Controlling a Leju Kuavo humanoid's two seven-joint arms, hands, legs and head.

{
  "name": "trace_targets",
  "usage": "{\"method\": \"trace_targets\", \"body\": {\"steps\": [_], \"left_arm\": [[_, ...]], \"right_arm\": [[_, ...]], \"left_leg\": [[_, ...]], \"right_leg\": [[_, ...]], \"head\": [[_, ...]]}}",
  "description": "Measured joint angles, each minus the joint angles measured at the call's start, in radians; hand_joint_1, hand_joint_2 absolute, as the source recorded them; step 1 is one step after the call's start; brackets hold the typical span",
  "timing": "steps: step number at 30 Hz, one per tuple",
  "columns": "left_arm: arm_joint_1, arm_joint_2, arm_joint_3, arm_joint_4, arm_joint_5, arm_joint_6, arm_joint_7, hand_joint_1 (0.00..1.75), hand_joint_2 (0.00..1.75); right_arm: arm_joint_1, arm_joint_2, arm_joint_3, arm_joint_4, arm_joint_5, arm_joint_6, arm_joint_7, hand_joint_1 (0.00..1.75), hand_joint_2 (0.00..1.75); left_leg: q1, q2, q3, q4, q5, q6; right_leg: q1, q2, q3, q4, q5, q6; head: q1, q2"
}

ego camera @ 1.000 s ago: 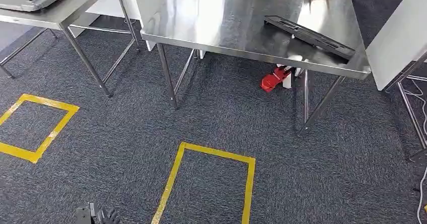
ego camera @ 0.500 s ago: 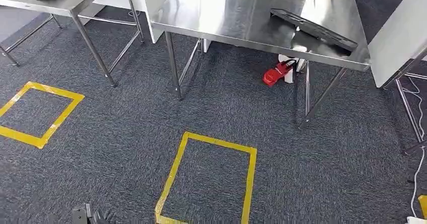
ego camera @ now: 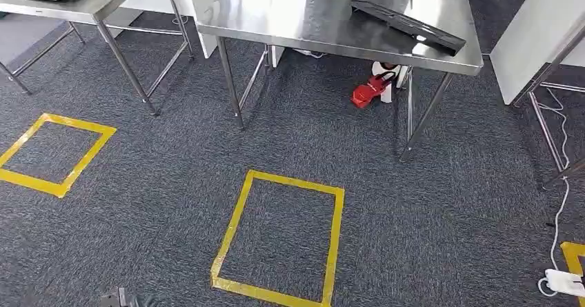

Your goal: Take the parts from the cabinet and place them on the table.

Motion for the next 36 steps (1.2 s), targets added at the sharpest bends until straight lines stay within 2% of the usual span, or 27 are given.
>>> {"method": "trace_targets", "body": {"steps": [1,2,3,4,5,6,7,10,11,13,15,16,17,19,20,21,22,25,26,28,29,31,32,33,34,35,36], "left_arm": [[0.0,0.001,-0.001,0.0,-0.001,0.001,0.0,0.0,0.0],[0.0,0.002,-0.003,0.001,-0.004,0.003,0.0,0.0,0.0],[0.0,0.002,-0.006,0.001,-0.011,0.003,0.002,0.0,0.0],[-0.001,0.002,-0.008,0.001,-0.016,0.004,0.006,0.0,0.0],[-0.001,0.002,-0.012,0.001,-0.02,0.005,0.009,0.0,0.0],[-0.004,0.002,-0.015,0.001,-0.022,0.006,0.01,0.0,0.0],[-0.009,0.002,-0.016,0.001,-0.022,0.006,0.011,0.0,0.0],[-0.008,0.002,-0.018,0.0,-0.028,0.008,0.016,0.0,0.0],[-0.007,0.002,-0.021,0.001,-0.036,0.008,0.023,0.0,0.0],[-0.008,0.001,-0.023,0.002,-0.077,0.008,0.033,0.0,0.0],[-0.007,-0.005,-0.021,0.005,-0.143,0.008,0.053,0.0,0.0],[0.002,-0.015,-0.006,0.005,-0.231,0.008,0.075,0.0,0.0],[0.015,-0.028,0.015,0.002,-0.319,0.008,0.092,0.0,0.0],[0.041,-0.047,0.057,-0.018,-0.456,0.009,0.126,0.0,0.0],[0.046,-0.056,0.078,-0.036,-0.514,0.005,0.158,0.0,0.0],[0.046,-0.061,0.091,-0.05,-0.544,-0.011,0.19,0.0,0.0],[0.042,-0.061,0.099,-0.062,-0.55,-0.036,0.22,0.0,0.0],[0.037,-0.071,0.114,-0.069,-0.554,-0.079,0.243,0.0,0.0],[0.036,-0.075,0.119,-0.068,-0.556,-0.083,0.243,0.0,0.0],[0.029,-0.081,0.125,-0.065,-0.557,-0.084,0.242,0.0,0.0],[0.023,-0.083,0.13,-0.064,-0.558,-0.085,0.242,0.0,0.0],[0.019,-0.084,0.132,-0.062,-0.558,-0.087,0.24,0.0,0.0],[0.021,-0.085,0.134,-0.061,-0.557,-0.087,0.24,0.0,0.0],[0.022,-0.085,0.135,-0.06,-0.557,-0.088,0.24,0.0,0.0],[0.022,-0.085,0.137,-0.058,-0.557,-0.09,0.24,0.0,0.0],[0.021,-0.086,0.138,-0.058,-0.555,-0.095,0.24,0.0,0.0],[0.021,-0.088,0.139,-0.058,-0.55,-0.105,0.24,0.0,0.0]], "right_arm": [[0.0,0.003,0.007,0.0,0.008,0.002,0.005,0.0,0.0],[0.0,0.006,0.015,0.001,0.019,0.009,0.009,0.0,0.0],[0.0,0.007,0.025,0.002,0.033,0.014,0.013,0.0,0.0],[0.0,0.01,0.036,0.002,0.049,0.02,0.017,0.0,0.0],[0.0,0.013,0.046,0.002,0.059,0.021,0.018,0.0,0.0],[-0.002,0.014,0.055,0.002,0.063,0.022,0.018,0.0,0.0],[0.0,0.018,0.061,0.003,0.066,0.022,0.02,0.0,0.0],[-0.005,0.022,0.076,0.004,0.075,0.023,0.022,0.0,0.0],[-0.006,0.022,0.081,0.004,0.079,0.025,0.023,0.0,0.0],[-0.002,0.022,0.091,0.005,0.088,0.029,0.027,0.0,0.0],[0.001,0.023,0.096,0.006,0.095,0.033,0.032,0.0,0.0],[0.003,0.023,0.097,0.006,0.097,0.034,0.037,0.0,0.0],[0.004,0.023,0.098,0.006,0.099,0.036,0.042,0.0,0.0],[0.006,0.023,0.101,0.006,0.105,0.047,0.053,0.0,0.0],[0.007,0.022,0.105,0.006,0.116,0.059,0.063,0.0,0.0],[0.007,0.021,0.109,0.006,0.123,0.065,0.067,0.0,0.0],[0.008,0.021,0.115,0.007,0.131,0.073,0.07,0.0,0.0],[0.002,0.021,0.122,0.007,0.138,0.078,0.076,0.0,0.0],[0.0,0.022,0.124,0.007,0.139,0.081,0.079,0.0,0.0],[0.0,0.022,0.129,0.007,0.141,0.082,0.081,0.0,0.0],[0.001,0.024,0.13,0.007,0.141,0.084,0.081,0.0,0.0],[0.005,0.024,0.13,0.007,0.141,0.084,0.081,0.0,0.0],[0.005,0.024,0.13,0.007,0.141,0.084,0.081,0.0,0.0],[0.005,0.024,0.13,0.007,0.141,0.085,0.081,0.0,0.0],[0.004,0.024,0.131,0.007,0.141,0.085,0.081,0.0,0.0],[0.003,0.026,0.131,0.007,0.141,0.086,0.081,0.0,0.0],[0.002,0.026,0.132,0.007,0.143,0.087,0.081,0.0,0.0]], "left_leg": [[0.001,0.0,-0.011,0.062,-0.005,-0.006],[0.003,0.0,-0.004,0.081,0.019,-0.008],[0.006,0.001,0.026,0.056,0.058,-0.01],[0.01,0.006,0.078,-0.012,0.089,-0.01],[0.011,0.023,0.143,-0.107,0.102,-0.008],[0.011,0.061,0.207,-0.201,0.088,-0.006],[0.001,0.067,0.225,-0.235,0.075,-0.001],[-0.007,0.044,0.201,-0.242,0.072,0.025],[0.001,0.035,0.202,-0.257,0.086,0.043],[0.001,0.023,0.189,-0.26,0.101,0.06],[-0.003,0.003,0.171,-0.259,0.111,0.063],[-0.005,-0.008,0.164,-0.258,0.116,0.063],[-0.005,-0.016,0.16,-0.258,0.12,0.061],[-0.005,-0.037,0.157,-0.257,0.125,0.056],[-0.004,-0.051,0.155,-0.256,0.13,0.051],[-0.004,-0.061,0.152,-0.256,0.133,0.047],[-0.013,-0.072,0.144,-0.247,0.135,0.041],[-0.007,-0.098,0.135,-0.251,0.147,0.021],[-0.007,-0.108,0.13,-0.249,0.15,0.015],[-0.008,-0.037,0.099,-0.183,0.094,0.013],[-0.006,-0.019,0.063,-0.102,0.042,0.009],[-0.004,-0.011,-0.002,0.052,-0.024,0.002],[-0.002,-0.008,-0.008,0.08,-0.026,0.0],[0.0,-0.004,0.009,0.058,-0.009,-0.001],[0.002,0.001,0.047,-0.002,0.023,-0.001],[0.003,0.017,0.106,-0.101,0.063,-0.001],[0.003,0.053,0.159,-0.186,0.088,0.001]], "right_leg": [[0.002,-0.006,-0.009,0.001,0.007,0.001],[0.003,-0.012,-0.017,0.002,0.012,0.003],[0.002,-0.02,-0.025,0.005,0.017,0.006],[0.001,-0.028,-0.032,0.011,0.018,0.008],[0.001,-0.034,-0.038,0.02,0.018,0.008],[0.006,-0.04,-0.034,0.031,0.017,0.011],[0.009,-0.047,-0.051,0.041,0.016,0.019],[0.013,-0.075,-0.052,0.039,0.027,0.043],[0.022,-0.074,-0.054,0.044,0.024,0.05],[0.009,-0.005,-0.096,0.121,-0.031,0.048],[0.004,0.013,-0.172,0.289,-0.106,0.042],[0.004,0.015,-0.198,0.351,-0.124,0.046],[0.003,0.016,-0.2,0.361,-0.12,0.053],[0.002,0.019,-0.137,0.255,-0.069,0.07],[0.001,0.033,-0.079,0.145,-0.028,0.078],[-0.004,0.071,-0.041,0.07,-0.006,0.079],[0.002,0.097,-0.034,0.031,-0.003,0.071],[0.009,0.069,-0.043,0.044,0.002,0.051],[-0.001,0.057,-0.042,0.037,0.01,0.04],[-0.008,0.034,-0.046,0.035,0.018,0.021],[-0.005,0.02,-0.043,0.036,0.02,0.015],[0.001,-0.009,-0.056,0.037,0.021,0.012],[0.002,-0.023,-0.061,0.037,0.021,0.012],[0.002,-0.035,-0.061,0.038,0.021,0.012],[0.002,-0.046,-0.06,0.038,0.021,0.013],[0.001,-0.057,-0.059,0.04,0.02,0.013],[0.002,-0.067,-0.056,0.042,0.019,0.016]], "head": [[-0.001,0.0],[-0.001,0.0],[-0.001,0.0],[0.0,0.0],[-0.001,0.0],[-0.002,0.0],[-0.003,0.0],[-0.002,0.0],[-0.004,0.0],[0.002,0.0],[0.003,0.0],[0.003,0.0],[0.002,0.0],[0.004,0.0],[0.004,0.0],[0.004,0.0],[0.005,0.0],[0.001,0.0],[0.002,0.0],[-0.004,0.0],[-0.007,0.0],[-0.006,0.0],[-0.006,0.0],[-0.007,0.0],[-0.006,0.0],[-0.006,0.0],[-0.007,0.0]]}}
